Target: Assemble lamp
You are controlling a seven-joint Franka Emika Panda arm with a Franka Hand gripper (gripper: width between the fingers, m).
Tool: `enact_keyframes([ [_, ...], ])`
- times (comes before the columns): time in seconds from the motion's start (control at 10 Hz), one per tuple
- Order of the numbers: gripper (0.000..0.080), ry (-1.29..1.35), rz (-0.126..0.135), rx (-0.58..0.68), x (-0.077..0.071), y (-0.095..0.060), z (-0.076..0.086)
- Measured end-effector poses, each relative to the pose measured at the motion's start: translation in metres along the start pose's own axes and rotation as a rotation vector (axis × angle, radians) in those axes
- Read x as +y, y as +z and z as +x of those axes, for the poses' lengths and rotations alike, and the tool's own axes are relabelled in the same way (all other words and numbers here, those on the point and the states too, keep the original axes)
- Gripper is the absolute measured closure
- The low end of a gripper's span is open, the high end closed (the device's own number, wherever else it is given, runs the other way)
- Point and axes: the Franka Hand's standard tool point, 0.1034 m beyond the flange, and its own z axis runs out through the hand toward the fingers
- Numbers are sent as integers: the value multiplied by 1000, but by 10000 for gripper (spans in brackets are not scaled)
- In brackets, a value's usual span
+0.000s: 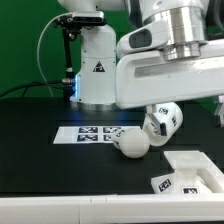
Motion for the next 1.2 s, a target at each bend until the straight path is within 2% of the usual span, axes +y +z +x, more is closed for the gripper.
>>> enact_keyframes([
  [0.4,101,6,36,-265,-3,-1,-10],
  [0.5,101,4,33,-402,4,-6,-29],
  [0.6,101,-26,-3,-521,12,-15,-43],
  [0.7,101,-29,-70,-609,18,-15,-58],
  [0.8,101,-81,-93,-659,21,-7,-73],
  [0.9,101,-115,-79,-707,29,-4,-83],
  [1.0,101,-99,-83,-751,30,-5,-83],
  [1.2,101,-101,-83,-734,29,-3,-80],
])
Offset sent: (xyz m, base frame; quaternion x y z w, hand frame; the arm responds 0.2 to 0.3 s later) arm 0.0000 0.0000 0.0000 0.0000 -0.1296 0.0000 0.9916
